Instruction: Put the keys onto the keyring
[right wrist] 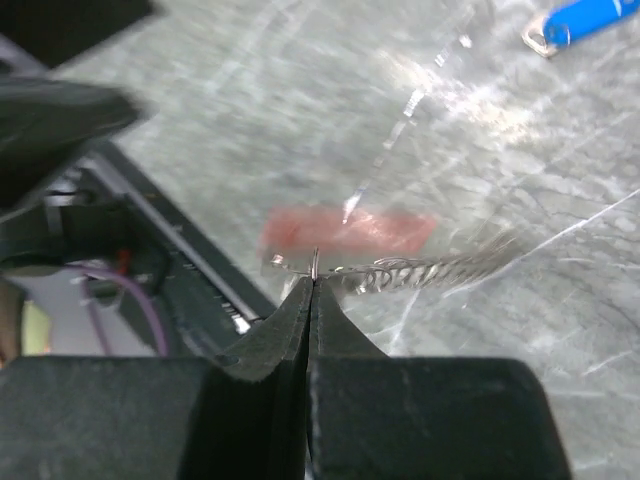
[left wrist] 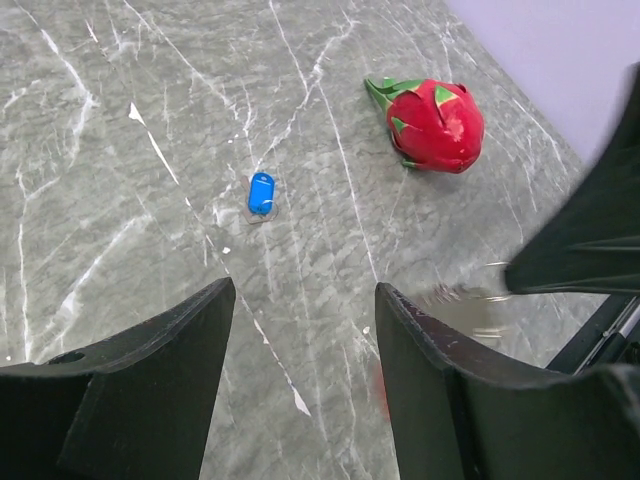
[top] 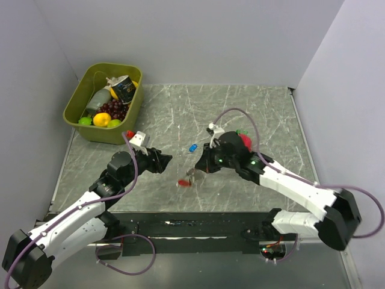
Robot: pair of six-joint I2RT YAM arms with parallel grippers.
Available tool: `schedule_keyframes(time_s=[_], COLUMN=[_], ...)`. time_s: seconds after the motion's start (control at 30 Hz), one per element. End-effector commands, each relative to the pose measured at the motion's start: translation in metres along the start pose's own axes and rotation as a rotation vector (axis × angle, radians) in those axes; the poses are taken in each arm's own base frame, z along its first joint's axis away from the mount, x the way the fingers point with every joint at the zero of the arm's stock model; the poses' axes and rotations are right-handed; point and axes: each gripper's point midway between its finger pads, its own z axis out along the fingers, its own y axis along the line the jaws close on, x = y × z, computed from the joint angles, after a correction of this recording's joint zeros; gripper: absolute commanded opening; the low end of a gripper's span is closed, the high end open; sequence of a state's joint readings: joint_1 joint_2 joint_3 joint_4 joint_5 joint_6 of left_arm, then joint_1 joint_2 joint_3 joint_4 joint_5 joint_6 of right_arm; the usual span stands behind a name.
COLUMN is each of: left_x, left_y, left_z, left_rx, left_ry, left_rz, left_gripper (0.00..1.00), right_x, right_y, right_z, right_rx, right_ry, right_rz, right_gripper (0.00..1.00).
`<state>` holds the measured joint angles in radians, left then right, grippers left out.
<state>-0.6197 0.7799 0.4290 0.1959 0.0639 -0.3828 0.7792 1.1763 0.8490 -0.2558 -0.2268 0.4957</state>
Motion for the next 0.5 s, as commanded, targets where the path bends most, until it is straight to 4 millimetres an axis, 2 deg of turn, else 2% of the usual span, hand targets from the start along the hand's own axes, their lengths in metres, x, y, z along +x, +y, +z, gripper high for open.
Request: schedule_keyframes(time_s=[0.0,0.07,0.17,0.3,0.33,0.43,0.47], left_x=[-0.024,-0.026,-0.025,-0.026,-0.025,-0.025,-0.026], left_y=[-0.007,-0.007,-0.007,-0.009,-0.009,-0.01,-0.01], left_z=[-0.002,-0.002,-0.003,-0.003,-0.002,-0.003,-0.003], left_rx=[0.012,0.011,0.01,0.018,0.02,0.025,0.023], left_ry=[-0.071,-0.076,-0.077,-0.077,-0.073,-0.068,-0.068], left_rz=[0.005,0.005,0.004,-0.002,-0.002,0.0,0.0], left_gripper=[0.64,0.65,0.65,0.65,0.65,0.65,0.65], right_x=[0.001,0.002,0.012,0.035,0.041,0.052,0.048], right_y=[0.01,0.023,0.023,0.002,-0.005,-0.013,-0.012], right_z=[-0.024,-0.029,-0.021,0.011,0.024,0.047,0.054], right_rx=[-0.035,-0.104,-0.144,-0.093,-0.079,-0.07,-0.078], right_ry=[-0.017,-0.019,-0.004,0.085,0.11,0.153,0.142], right_rz=[0.006,0.005,0.036,0.068,0.078,0.094,0.095], right_gripper=[0.0,0.0,0.0,0.0,0.0,0.0,0.0])
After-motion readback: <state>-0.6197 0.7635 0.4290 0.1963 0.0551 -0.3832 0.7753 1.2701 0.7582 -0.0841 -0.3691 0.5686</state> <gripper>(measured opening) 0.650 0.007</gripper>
